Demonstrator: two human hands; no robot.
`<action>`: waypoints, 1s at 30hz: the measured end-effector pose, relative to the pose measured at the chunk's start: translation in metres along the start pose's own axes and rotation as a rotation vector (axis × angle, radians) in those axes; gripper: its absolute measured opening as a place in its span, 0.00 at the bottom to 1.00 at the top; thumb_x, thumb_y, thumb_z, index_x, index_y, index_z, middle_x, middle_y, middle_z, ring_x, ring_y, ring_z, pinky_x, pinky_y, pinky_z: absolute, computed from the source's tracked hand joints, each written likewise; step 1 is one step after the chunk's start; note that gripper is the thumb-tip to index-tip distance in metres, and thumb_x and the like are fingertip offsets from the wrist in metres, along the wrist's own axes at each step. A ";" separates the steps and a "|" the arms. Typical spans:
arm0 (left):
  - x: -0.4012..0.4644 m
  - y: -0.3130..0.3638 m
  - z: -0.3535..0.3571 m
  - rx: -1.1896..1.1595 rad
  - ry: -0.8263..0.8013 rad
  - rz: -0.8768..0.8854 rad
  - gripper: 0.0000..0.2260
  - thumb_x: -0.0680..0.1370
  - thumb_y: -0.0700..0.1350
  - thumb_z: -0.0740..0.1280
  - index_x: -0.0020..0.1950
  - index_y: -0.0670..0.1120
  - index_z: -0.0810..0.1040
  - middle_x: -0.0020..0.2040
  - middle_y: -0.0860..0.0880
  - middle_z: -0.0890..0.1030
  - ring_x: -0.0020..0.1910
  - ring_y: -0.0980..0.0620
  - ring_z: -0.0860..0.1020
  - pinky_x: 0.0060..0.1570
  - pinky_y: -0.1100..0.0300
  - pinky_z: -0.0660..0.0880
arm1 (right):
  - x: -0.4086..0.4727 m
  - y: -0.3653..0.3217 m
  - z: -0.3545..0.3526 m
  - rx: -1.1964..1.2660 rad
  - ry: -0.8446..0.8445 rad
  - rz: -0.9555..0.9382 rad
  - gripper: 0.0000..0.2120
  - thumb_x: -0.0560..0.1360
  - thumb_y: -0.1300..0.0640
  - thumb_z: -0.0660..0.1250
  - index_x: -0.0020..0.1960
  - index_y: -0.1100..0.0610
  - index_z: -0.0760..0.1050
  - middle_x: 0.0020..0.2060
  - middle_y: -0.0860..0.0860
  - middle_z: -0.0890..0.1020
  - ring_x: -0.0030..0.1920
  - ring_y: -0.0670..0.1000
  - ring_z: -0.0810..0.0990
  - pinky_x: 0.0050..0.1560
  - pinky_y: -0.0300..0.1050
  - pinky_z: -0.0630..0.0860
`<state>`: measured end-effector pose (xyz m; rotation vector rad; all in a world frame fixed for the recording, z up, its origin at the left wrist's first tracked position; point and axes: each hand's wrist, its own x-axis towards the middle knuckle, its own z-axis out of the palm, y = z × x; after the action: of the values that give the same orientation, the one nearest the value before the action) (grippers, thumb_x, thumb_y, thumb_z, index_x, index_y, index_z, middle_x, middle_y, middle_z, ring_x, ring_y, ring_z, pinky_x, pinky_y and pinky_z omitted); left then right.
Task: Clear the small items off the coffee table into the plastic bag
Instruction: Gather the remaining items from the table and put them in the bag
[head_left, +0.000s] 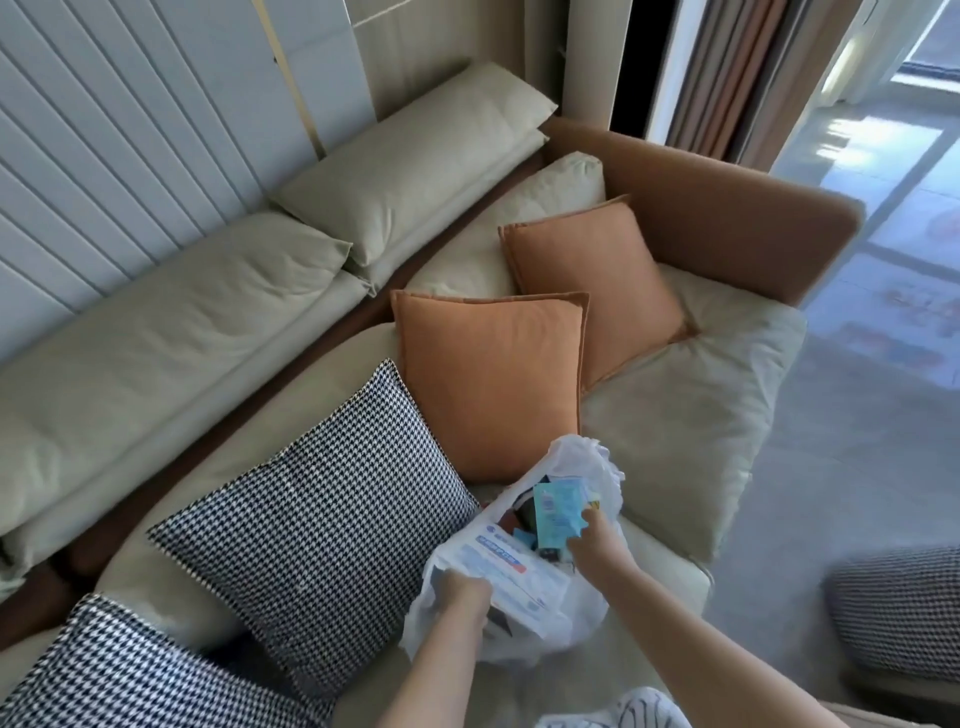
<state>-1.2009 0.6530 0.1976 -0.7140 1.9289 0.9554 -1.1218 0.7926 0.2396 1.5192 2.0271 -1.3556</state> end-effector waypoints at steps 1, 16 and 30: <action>-0.007 0.002 -0.004 0.047 -0.008 0.060 0.19 0.80 0.36 0.58 0.71 0.40 0.65 0.64 0.37 0.73 0.60 0.40 0.75 0.60 0.50 0.75 | -0.006 0.001 -0.001 0.001 0.001 0.007 0.21 0.75 0.63 0.59 0.68 0.55 0.66 0.56 0.55 0.76 0.55 0.55 0.77 0.51 0.49 0.78; -0.129 -0.040 0.013 0.857 -0.465 0.759 0.18 0.77 0.45 0.62 0.67 0.46 0.72 0.62 0.45 0.78 0.60 0.47 0.76 0.63 0.55 0.72 | -0.122 0.097 -0.026 0.123 0.239 -0.020 0.05 0.75 0.61 0.63 0.44 0.56 0.77 0.40 0.50 0.78 0.42 0.51 0.77 0.36 0.40 0.68; -0.232 -0.148 0.142 1.425 -0.631 1.090 0.15 0.77 0.49 0.62 0.60 0.45 0.77 0.58 0.46 0.81 0.58 0.48 0.78 0.54 0.61 0.73 | -0.233 0.278 -0.082 0.247 0.481 0.274 0.11 0.74 0.54 0.62 0.53 0.56 0.79 0.54 0.52 0.82 0.56 0.53 0.78 0.52 0.43 0.74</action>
<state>-0.9156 0.7174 0.2980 1.3721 1.7292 0.0642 -0.7614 0.7196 0.2975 2.3234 1.8413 -1.2533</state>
